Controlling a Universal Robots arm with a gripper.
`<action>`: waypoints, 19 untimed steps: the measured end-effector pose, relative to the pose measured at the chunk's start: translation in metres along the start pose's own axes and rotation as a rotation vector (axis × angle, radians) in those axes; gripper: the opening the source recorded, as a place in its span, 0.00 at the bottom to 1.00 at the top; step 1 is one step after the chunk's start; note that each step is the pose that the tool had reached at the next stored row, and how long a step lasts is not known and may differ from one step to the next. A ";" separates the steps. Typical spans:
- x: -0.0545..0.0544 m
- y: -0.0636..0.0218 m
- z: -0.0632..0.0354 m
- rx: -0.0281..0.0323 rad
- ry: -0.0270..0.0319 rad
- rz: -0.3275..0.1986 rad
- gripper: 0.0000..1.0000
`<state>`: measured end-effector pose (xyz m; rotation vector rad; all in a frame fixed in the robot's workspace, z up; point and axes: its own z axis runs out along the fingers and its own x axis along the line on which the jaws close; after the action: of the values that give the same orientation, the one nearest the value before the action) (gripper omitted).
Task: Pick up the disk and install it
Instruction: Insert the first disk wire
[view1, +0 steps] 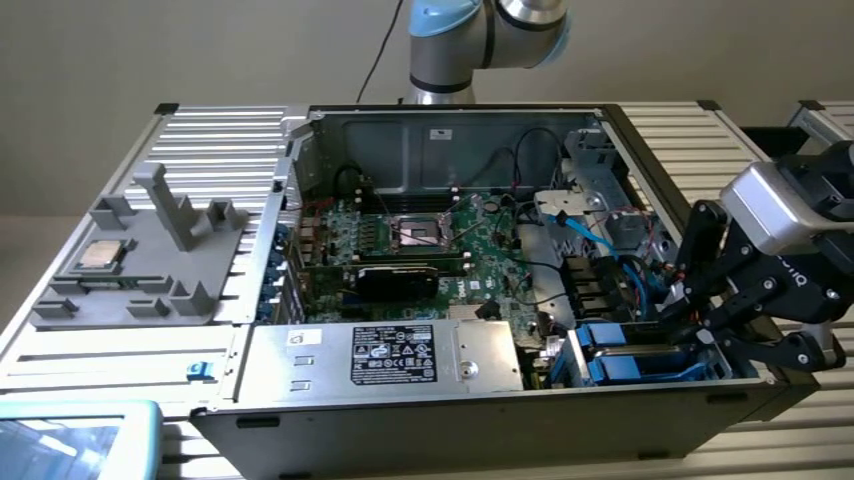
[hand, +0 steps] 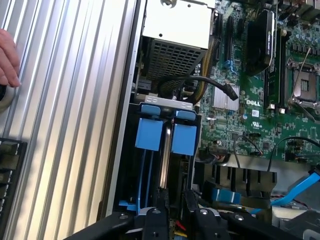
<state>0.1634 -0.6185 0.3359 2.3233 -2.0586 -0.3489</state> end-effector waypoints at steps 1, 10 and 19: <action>0.000 0.0000 0.0000 0.0001 -0.0003 0.000 0.22; 0.000 -0.0001 -0.0002 0.0032 -0.0008 0.002 0.17; 0.000 -0.0001 -0.0003 0.0042 -0.0005 0.002 0.17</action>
<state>0.1635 -0.6185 0.3362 2.3237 -2.0637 -0.3456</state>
